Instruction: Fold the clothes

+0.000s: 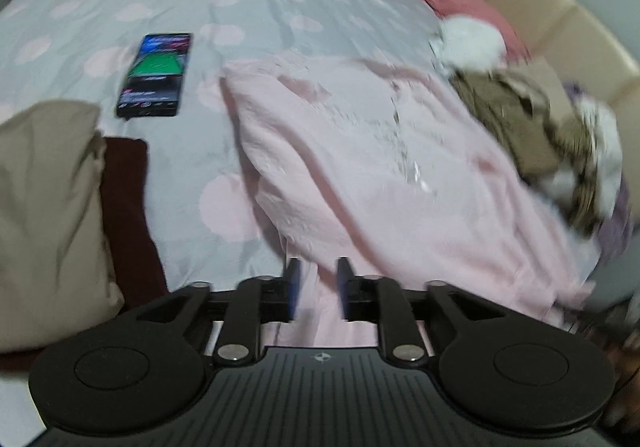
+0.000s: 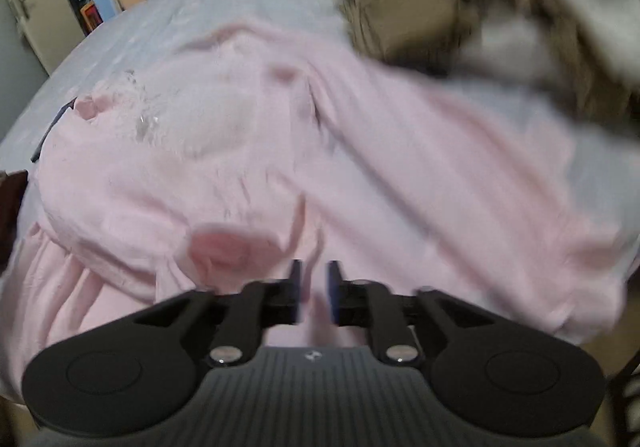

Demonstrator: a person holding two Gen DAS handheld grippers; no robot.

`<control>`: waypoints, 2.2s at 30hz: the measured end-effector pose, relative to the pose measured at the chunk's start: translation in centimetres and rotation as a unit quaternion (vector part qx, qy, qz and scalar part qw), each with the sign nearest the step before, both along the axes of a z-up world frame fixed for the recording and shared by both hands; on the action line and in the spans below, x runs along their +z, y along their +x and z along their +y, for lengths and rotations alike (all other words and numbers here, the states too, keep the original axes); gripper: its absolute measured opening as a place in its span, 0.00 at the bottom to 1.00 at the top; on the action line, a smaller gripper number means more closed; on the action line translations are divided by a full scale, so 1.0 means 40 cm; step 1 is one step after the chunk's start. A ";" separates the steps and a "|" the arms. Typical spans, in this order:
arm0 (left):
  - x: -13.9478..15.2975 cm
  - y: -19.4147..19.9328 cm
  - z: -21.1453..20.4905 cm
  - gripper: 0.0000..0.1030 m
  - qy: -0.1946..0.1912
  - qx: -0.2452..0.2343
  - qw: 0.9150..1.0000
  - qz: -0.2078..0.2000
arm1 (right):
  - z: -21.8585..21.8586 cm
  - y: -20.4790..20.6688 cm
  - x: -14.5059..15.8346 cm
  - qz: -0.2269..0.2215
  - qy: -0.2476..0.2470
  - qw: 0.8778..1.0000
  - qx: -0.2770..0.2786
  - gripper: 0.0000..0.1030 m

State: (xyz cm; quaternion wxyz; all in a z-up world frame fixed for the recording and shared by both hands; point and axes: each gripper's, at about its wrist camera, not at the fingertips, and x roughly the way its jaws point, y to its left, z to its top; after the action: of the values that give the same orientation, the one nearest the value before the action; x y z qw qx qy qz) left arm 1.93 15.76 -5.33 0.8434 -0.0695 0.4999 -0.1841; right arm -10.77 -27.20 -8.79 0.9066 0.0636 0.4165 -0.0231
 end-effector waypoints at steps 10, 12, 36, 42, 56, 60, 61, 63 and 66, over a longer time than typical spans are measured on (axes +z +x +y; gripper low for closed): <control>-0.127 -0.040 -0.088 0.26 0.075 -0.072 0.994 -0.025 | 0.233 0.261 0.080 -0.029 0.009 0.955 0.295 0.44; -0.139 -0.034 -0.080 0.26 0.073 -0.068 0.995 -0.022 | 0.285 0.329 0.067 -0.012 0.005 0.936 0.351 0.44; -0.183 0.007 0.039 0.00 -0.004 0.005 1.000 0.022 | 0.392 0.654 0.002 0.063 0.080 0.910 0.401 0.01; -0.187 0.011 0.087 0.00 0.001 0.034 0.999 0.038 | 0.318 0.648 0.041 0.053 0.097 0.924 0.367 0.01; -0.049 0.066 0.106 0.24 -0.033 0.064 0.995 -0.068 | 0.334 0.664 0.041 0.021 0.115 0.924 0.365 0.40; -0.073 0.136 0.099 0.27 -0.052 0.086 0.993 -0.059 | 0.398 0.714 0.054 0.017 0.096 0.921 0.376 0.40; -0.083 0.153 0.093 0.27 -0.050 0.090 0.993 -0.055 | 0.419 0.727 0.055 0.016 0.090 0.920 0.381 0.40; -0.088 0.186 0.090 0.27 -0.044 0.099 0.992 -0.060 | 0.463 0.751 0.052 0.016 0.072 0.920 0.386 0.40; -0.076 0.252 0.100 0.27 -0.050 0.116 0.989 -0.080 | 0.503 0.797 0.040 0.019 0.063 0.927 0.370 0.40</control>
State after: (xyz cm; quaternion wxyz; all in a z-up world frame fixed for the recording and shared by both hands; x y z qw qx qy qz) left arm 12.00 19.76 -8.36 0.8919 -0.1540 0.4094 -0.1144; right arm 21.10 -7.07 -7.19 0.8369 -0.0384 0.4278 0.3394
